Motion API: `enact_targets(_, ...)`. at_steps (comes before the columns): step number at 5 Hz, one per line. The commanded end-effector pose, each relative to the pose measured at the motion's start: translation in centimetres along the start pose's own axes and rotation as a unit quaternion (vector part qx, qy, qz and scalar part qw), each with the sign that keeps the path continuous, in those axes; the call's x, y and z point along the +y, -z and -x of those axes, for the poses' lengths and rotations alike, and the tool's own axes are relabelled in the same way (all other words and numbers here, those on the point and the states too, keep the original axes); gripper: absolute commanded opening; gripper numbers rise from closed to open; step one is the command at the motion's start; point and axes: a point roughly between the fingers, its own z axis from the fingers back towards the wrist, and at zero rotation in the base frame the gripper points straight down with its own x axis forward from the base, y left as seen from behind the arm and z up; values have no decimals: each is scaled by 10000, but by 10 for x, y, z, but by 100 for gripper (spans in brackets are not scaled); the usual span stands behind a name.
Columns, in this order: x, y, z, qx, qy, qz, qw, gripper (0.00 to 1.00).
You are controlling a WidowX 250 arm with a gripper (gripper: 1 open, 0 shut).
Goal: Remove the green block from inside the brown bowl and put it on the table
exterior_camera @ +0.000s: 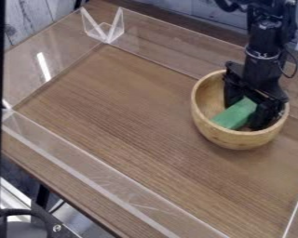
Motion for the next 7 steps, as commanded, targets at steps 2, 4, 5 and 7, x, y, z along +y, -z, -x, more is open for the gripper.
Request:
enact_targets(2,5,1,-9,-167,-41,11,9999,100)
enact_targets(4,7,8,-9,-125,-84,48,9999,100)
enact_targets(5,9,11,-7,-105,-120,62,9999,100)
enact_targets(7,12,16,-6,-72,-191,94,9997,0)
